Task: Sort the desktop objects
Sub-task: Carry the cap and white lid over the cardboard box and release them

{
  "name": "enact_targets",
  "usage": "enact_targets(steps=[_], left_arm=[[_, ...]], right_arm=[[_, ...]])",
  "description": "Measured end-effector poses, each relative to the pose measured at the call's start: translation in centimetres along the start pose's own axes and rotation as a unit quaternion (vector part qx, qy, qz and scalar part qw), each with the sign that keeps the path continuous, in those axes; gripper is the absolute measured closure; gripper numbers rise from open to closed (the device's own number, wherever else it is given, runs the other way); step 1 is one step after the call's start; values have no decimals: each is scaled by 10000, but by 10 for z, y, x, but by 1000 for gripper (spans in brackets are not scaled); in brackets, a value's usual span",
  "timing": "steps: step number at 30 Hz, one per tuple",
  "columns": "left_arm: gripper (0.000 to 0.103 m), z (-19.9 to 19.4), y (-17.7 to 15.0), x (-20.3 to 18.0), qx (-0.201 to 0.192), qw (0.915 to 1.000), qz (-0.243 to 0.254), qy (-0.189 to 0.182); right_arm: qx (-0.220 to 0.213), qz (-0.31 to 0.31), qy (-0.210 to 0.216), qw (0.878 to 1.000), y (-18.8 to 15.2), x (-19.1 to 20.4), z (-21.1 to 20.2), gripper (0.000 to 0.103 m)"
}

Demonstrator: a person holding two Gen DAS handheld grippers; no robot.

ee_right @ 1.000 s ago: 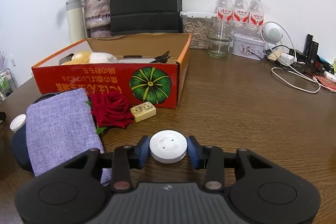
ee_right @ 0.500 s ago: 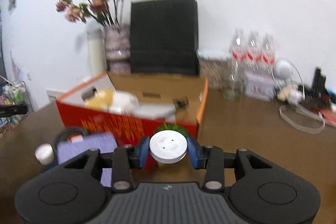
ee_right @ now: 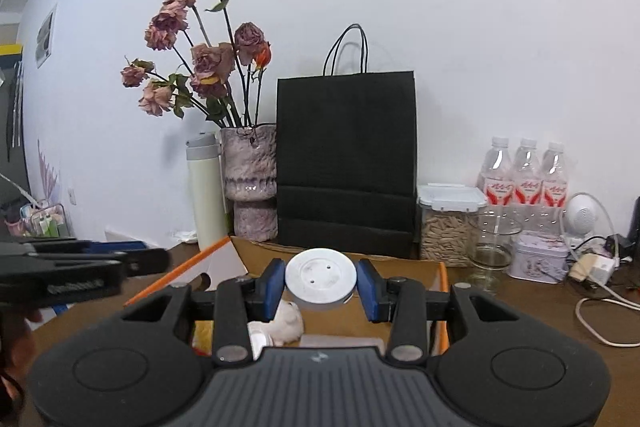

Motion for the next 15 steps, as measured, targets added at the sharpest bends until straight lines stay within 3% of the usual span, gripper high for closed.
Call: enact_targets(steps=[5, 15], left_arm=[[74, 36, -2, 0, 47, 9999, -123, -51], [74, 93, -30, 16, 656, 9978, 60, 125]], right_arm=[[251, -80, 8, 9997, -11, 6, 38, 65], [843, -386, -140, 9956, -49, 3, 105, 65]])
Point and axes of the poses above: each gripper's, at about its wrist camera, not at the fingertips, and z roughly the way its jaws point, x to its left, y to its top, the point moved 8 cm from there along z, roughly the way its jaws point, and after that the axes turned 12 degrees about -y, right-handed, at the moved point
